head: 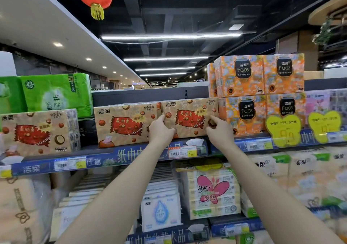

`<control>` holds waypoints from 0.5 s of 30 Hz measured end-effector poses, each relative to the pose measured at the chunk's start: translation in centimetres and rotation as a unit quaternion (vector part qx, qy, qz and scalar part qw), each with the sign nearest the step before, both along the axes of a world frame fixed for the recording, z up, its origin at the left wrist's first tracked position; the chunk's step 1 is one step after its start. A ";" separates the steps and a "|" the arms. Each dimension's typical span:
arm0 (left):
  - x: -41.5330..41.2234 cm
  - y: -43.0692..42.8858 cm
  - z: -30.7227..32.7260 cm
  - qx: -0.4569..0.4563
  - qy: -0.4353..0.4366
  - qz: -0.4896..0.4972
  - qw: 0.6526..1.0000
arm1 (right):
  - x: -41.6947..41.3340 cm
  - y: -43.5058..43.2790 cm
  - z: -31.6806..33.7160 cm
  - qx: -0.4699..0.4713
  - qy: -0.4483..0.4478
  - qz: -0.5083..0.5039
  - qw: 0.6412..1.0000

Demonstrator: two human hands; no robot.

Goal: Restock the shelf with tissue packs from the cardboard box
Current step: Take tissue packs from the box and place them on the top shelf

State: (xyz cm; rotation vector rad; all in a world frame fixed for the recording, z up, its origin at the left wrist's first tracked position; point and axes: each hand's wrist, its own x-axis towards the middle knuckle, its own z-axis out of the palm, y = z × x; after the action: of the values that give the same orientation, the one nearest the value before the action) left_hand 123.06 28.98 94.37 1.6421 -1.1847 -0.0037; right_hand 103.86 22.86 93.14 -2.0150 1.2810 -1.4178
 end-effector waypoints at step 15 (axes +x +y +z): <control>-0.7 2.6 -0.4 -0.008 -0.112 0.009 0.994 | -0.5 0.3 0.3 -0.004 0.035 0.016 0.999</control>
State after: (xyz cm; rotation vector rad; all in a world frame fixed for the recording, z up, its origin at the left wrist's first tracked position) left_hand 122.33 31.53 93.93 1.6705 -1.3359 0.2058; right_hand 103.37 23.18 93.48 -2.0985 1.2685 -1.3511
